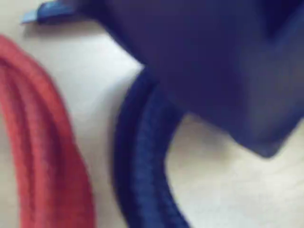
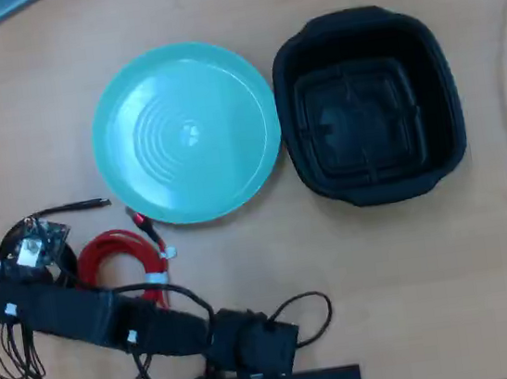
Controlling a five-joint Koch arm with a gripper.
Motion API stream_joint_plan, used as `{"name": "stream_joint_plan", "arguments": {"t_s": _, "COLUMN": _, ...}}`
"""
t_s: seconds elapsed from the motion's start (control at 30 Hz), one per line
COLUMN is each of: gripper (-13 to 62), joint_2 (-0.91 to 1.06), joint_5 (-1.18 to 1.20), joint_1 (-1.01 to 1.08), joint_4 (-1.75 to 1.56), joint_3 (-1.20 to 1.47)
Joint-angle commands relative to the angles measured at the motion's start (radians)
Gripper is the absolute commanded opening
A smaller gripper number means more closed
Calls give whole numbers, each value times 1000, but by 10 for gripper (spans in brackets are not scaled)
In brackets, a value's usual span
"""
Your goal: Put a black charging cable in a black bowl and put a red charging cable in a green bowl
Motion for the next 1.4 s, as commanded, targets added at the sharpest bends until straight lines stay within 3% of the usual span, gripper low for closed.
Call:
{"name": "stream_joint_plan", "arguments": {"t_s": 0.0, "gripper": 243, "joint_2": -5, "joint_5": 25, "joint_1": 0, "joint_4": -34, "joint_3": -91}}
{"name": "stream_joint_plan", "arguments": {"t_s": 0.3, "gripper": 220, "joint_2": -43, "joint_5": 84, "joint_1": 11, "joint_4": -26, "joint_3": -91}}
{"name": "stream_joint_plan", "arguments": {"t_s": 0.5, "gripper": -80, "joint_2": -43, "joint_5": 77, "joint_1": 17, "joint_4": -41, "joint_3": -92}}
{"name": "stream_joint_plan", "arguments": {"t_s": 1.0, "gripper": -76, "joint_2": -18, "joint_5": 89, "joint_1": 37, "joint_4": -18, "joint_3": -135}}
{"name": "stream_joint_plan", "arguments": {"t_s": 1.37, "gripper": -76, "joint_2": 305, "joint_5": 78, "joint_1": 35, "joint_4": 66, "joint_3": -170}}
